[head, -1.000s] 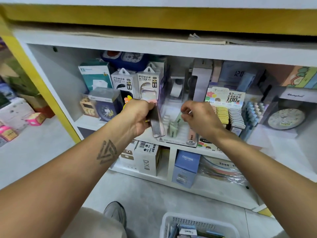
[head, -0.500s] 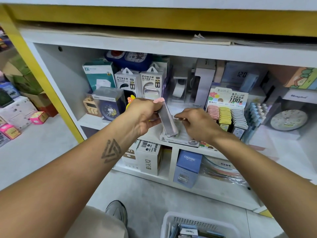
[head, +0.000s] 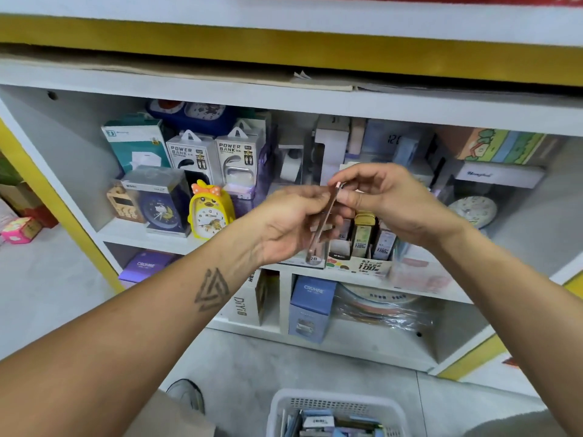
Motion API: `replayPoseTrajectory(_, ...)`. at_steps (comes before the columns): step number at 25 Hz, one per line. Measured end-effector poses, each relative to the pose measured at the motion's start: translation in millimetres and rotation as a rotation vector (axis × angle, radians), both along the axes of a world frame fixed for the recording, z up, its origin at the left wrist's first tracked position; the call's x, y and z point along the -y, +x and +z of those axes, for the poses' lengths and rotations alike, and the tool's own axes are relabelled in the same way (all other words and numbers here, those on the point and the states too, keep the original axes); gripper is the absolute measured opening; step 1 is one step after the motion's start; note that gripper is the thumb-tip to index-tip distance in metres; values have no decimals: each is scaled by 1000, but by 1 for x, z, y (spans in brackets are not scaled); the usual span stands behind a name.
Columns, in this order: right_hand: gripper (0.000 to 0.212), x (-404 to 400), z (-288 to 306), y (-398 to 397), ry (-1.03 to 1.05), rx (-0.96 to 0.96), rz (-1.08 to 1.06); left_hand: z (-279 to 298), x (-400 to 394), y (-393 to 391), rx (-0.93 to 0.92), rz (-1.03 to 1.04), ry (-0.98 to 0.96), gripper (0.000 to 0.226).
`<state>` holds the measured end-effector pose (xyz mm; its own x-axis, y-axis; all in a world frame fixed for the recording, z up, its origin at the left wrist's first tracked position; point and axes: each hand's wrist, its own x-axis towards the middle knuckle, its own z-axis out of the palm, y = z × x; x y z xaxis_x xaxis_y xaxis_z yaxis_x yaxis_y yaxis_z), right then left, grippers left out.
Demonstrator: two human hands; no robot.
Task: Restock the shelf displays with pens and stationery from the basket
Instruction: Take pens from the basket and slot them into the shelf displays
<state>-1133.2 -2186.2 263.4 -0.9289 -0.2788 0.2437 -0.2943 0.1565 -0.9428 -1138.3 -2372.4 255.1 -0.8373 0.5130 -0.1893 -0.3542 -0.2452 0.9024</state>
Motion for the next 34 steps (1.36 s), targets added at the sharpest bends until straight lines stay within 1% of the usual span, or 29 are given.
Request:
replayPoseTrajectory(1, 24, -9, 2, 2, -9, -3, -3, -3, -5, 0, -52, 1, -98, 22)
replayPoseTrajectory(2, 22, -16, 3, 3, 9, -10, -13, -8, -9, -2, -141, 33, -240, 19)
replayPoseTrajectory(3, 21, -23, 4, 4, 60, -25, -40, -14, -12, -4, -272, 79, -417, 17)
replayPoseTrajectory(5, 14, -32, 3, 4, 270, -98, -167, -26, -11, -10, -615, 129, -822, 16)
replayPoseTrajectory(6, 11, -35, 1, 3, 404, -151, -247, -30, -9, -12, -766, 96, -1009, 20)
replayPoseTrajectory(7, 10, -36, -1, 3, 531, -206, -314, -34, -7, -12, -877, 42, -1158, 26)
replayPoseTrajectory(9, 13, -32, -5, 4, 705, -311, -370, -40, -4, -11, -1009, -64, -1315, 32)
replayPoseTrajectory(12, 14, -21, -13, 6, 829, -383, -304, -44, -2, -10, -1055, -144, -1390, 29)
replayPoseTrajectory(15, 6, -12, -22, 6, 894, -312, -284, -47, 0, -11, -1045, -212, -1436, 32)
replayPoseTrajectory(17, 5, -7, -27, 4, 950, -295, -286, -48, 1, -11, -1034, -238, -1434, 33)
replayPoseTrajectory(20, 10, 0, -33, 3, 1002, -312, -272, -48, 0, -12, -1013, -253, -1419, 34)
replayPoseTrajectory(22, 15, 1, -34, 4, 1029, -371, -313, -47, 0, -12, -1008, -251, -1417, 35)
replayPoseTrajectory(25, 18, -5, -28, 11, 1052, -431, -423, -43, 2, -5, -1022, -175, -1372, 33)
replayPoseTrajectory(28, 18, -11, -28, 31, 999, -415, -423, -41, 3, 8, -1166, -2, -1312, 29)
replayPoseTrajectory(30, 18, -11, -41, 53, 980, -358, -344, -49, -1, 24, -1234, 55, -1275, 24)
replayPoseTrajectory(31, 19, -10, -52, 64, 998, -304, -293, -57, -5, 34, -1228, 25, -1269, 21)
replayPoseTrajectory(32, 20, -10, -68, 75, 1038, -227, -231, -68, -10, 44, -1194, -52, -1277, 21)
replayPoseTrajectory(34, 22, -9, -110, 96, 1202, -16, -64, -96, -20, 62, -1078, -323, -1337, 24)
